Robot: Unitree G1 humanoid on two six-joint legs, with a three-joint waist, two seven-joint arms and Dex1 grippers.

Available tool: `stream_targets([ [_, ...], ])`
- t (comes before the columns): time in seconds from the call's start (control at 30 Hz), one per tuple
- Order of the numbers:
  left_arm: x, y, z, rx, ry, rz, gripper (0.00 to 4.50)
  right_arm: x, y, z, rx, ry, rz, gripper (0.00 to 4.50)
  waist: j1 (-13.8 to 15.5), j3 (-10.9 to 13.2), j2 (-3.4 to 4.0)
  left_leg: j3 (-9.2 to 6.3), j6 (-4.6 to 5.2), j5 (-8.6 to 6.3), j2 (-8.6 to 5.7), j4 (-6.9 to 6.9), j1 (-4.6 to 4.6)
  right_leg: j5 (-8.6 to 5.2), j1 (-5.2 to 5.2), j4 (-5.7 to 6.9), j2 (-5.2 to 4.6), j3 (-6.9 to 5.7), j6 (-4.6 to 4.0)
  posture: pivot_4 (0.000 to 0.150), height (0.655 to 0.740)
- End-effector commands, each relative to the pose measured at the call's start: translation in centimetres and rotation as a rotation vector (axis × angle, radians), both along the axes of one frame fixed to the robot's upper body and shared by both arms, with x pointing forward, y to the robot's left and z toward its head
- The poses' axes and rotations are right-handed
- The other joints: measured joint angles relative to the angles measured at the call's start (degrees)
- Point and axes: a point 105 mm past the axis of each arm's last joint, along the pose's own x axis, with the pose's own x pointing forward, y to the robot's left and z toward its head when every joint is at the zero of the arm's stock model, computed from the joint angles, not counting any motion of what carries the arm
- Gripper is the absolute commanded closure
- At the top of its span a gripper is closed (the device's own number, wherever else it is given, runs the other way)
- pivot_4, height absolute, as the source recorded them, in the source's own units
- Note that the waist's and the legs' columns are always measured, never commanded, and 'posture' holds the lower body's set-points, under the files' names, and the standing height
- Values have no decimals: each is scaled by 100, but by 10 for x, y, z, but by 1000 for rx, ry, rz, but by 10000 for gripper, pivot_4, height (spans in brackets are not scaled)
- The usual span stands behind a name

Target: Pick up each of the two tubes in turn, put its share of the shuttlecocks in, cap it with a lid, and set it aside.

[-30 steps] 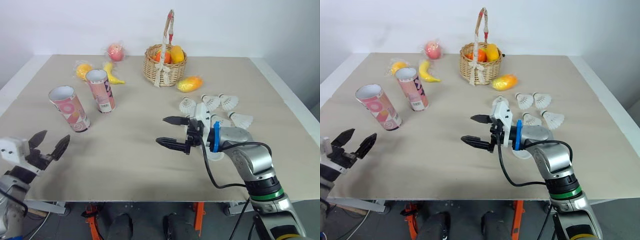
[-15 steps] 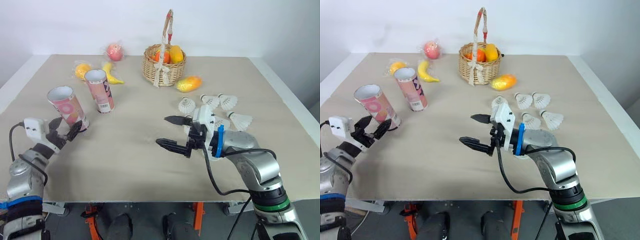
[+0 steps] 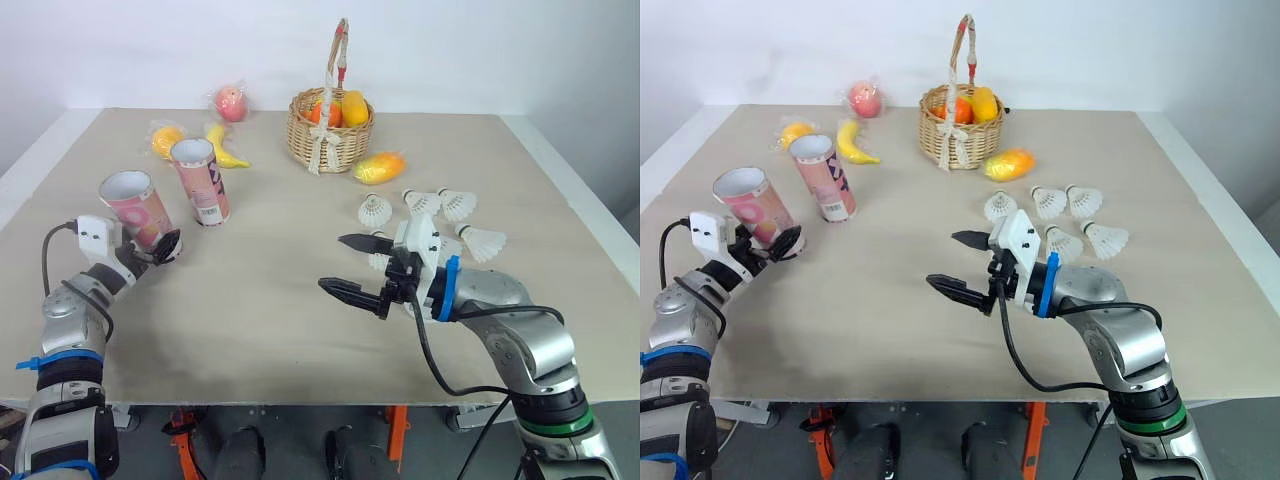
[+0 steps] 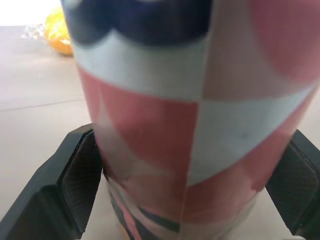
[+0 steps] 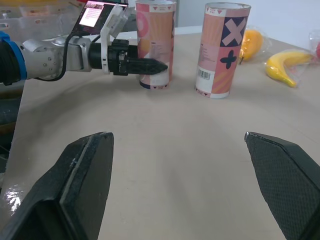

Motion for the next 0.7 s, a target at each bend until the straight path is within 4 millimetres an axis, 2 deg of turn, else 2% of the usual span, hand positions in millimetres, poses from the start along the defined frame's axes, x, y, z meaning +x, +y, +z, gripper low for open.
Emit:
stream_targets([
  [0.03, 2, 1, 19, 28, -67, -4, 5384, -6, -2, 12, 12, -49, 3, 0, 1, 0, 0, 0, 0, 0, 0, 1, 0, 0, 0, 0, 0, 0, 1, 1500, 7400],
  [0.17, 0, 0, 23, 37, -89, 1, 17761, -6, -2, 11, 10, -46, 7, 0, 1, 0, 0, 0, 0, 0, 0, 2, 0, 1, 0, 0, 0, -1, 1, 1500, 7400],
  [0.3, -2, -1, 27, 48, -109, -1, 17761, -5, -1, 12, 8, -47, 9, 0, 1, 0, 0, -1, 0, 0, 1, 2, 0, 1, 0, 0, 0, -1, 2, 1500, 7400],
  [0.4, -4, -2, 44, 95, -143, -14, 17761, -5, -3, 14, 8, -47, 11, 0, 2, 0, 0, 0, 0, 0, 1, 2, 0, 1, 0, 0, 0, 0, 1, 1500, 7400],
  [0.5, -5, -13, 56, 198, -139, -83, 17761, -8, -7, 17, 14, -34, 10, 0, 6, 2, -3, -3, 0, 0, 1, 2, -2, 1, 0, 0, 1, -1, 1, 1500, 7400],
  [0.6, -14, -40, 50, 457, -40, -274, 17761, -9, -17, 13, -20, -26, -61, 0, 9, 2, -3, -3, 0, 0, -1, 1, -3, 0, 1, 0, -1, -1, 0, 1500, 7400],
  [0.7, -27, -51, 42, 671, 58, -423, 17761, -13, -26, 9, -47, -9, -136, 0, 10, 1, -2, 1, -4, -2, -4, -4, 0, -2, -1, 0, -7, 4, -5, 1500, 7400],
])
